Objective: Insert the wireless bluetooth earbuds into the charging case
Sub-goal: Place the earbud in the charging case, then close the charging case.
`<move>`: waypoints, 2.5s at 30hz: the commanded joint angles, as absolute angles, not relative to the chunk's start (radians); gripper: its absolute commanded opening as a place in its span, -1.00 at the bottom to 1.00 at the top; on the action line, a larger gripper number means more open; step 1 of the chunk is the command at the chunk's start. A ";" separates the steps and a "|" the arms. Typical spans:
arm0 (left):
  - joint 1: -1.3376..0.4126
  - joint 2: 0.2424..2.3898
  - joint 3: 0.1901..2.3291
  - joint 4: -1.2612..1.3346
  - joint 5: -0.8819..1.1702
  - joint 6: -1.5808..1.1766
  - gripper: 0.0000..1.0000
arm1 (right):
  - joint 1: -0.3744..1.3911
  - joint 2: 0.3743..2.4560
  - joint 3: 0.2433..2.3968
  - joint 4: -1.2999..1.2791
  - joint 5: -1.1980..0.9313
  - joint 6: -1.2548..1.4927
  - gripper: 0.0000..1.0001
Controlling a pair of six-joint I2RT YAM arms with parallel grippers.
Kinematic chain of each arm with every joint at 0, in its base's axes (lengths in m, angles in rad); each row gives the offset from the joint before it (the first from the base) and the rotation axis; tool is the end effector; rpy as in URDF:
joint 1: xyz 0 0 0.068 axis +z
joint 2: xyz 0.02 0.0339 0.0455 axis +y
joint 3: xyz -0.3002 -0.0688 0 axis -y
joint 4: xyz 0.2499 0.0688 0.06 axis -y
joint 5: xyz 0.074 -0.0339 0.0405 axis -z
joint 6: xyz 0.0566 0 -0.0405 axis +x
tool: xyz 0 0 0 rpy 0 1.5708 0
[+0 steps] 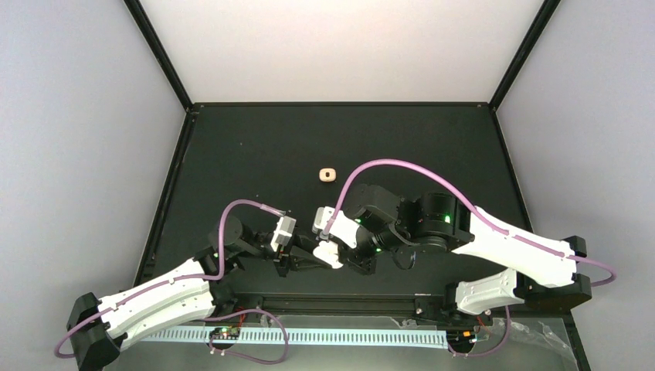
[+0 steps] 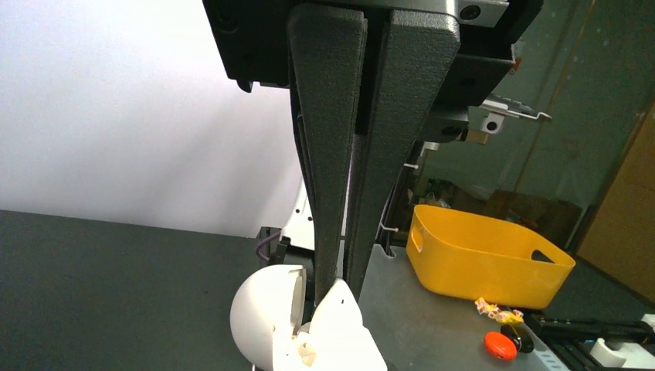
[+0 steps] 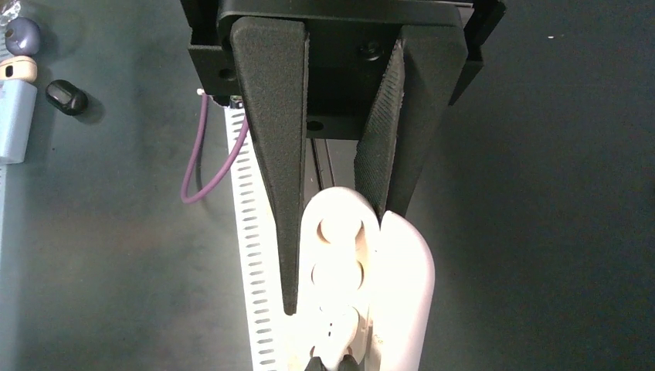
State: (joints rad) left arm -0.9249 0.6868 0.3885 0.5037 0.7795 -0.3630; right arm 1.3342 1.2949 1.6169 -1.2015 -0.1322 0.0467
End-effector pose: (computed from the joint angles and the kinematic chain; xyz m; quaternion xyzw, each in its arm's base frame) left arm 0.0623 -0.1487 0.3111 0.4450 0.4790 -0.6226 0.4300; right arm 0.0488 0.2343 0.4381 -0.5814 0.7375 0.2632 0.2211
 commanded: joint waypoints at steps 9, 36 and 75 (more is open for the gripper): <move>-0.930 0.688 0.422 0.637 0.739 -0.413 -0.97 | 1.367 1.297 1.589 -1.152 -0.126 0.071 -0.97; -0.933 0.677 0.404 0.621 0.729 -0.405 -0.97 | 1.281 1.128 1.540 -0.968 0.247 0.221 0.04; -0.936 0.682 0.455 0.543 0.600 -0.395 -0.97 | 1.277 1.180 1.459 -0.889 0.061 0.198 0.00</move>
